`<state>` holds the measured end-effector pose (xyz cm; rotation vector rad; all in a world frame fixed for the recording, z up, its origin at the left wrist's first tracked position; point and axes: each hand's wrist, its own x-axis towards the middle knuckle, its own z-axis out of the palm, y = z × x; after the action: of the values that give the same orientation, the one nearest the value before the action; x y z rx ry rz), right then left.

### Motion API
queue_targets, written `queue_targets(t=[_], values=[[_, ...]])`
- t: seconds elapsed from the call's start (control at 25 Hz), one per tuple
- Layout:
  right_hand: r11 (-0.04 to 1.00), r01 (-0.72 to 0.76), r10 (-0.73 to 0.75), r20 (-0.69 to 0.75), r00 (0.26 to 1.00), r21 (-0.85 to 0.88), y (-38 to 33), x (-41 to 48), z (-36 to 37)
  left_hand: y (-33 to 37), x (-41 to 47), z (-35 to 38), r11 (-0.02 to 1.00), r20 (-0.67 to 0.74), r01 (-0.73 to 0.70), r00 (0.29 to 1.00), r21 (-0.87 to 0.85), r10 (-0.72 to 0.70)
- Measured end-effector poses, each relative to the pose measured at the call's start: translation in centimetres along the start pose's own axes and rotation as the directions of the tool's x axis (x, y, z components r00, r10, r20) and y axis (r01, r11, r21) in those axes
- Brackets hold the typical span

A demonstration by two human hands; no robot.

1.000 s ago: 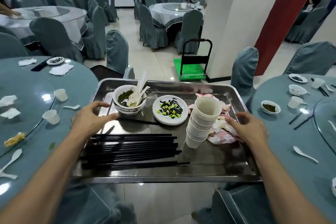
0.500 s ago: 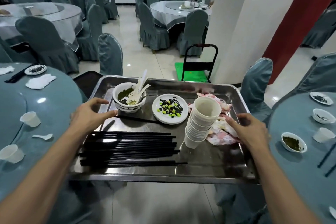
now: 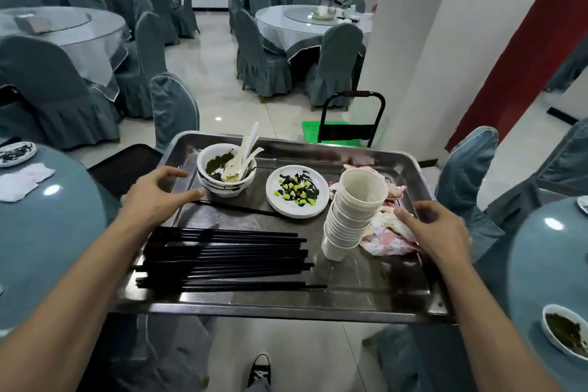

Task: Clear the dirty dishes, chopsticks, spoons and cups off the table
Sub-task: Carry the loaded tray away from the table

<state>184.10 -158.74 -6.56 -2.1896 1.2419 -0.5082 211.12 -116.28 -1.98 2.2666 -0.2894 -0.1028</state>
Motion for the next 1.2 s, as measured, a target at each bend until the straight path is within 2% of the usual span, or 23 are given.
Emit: queue_targets(t=[0.52,0.92,1.2], values=[[1.000,-0.014,0.014,-0.067,0.998,0.001,-11.0,17.1,8.9,2.8,25.2,3.2,1.000,0.069,-0.028,0.997,-0.013,0.029],[0.999,0.003,0.000,-0.064,0.998,0.042,-14.7,34.0,15.3,6.0,40.7,10.1,0.997,0.018,-0.026,0.999,-0.071,0.028],[0.999,0.026,-0.024,-0.031,0.999,0.046,-17.6,45.3,19.4,7.7,50.6,13.9,0.999,-0.020,0.025,0.999,-0.041,-0.026]])
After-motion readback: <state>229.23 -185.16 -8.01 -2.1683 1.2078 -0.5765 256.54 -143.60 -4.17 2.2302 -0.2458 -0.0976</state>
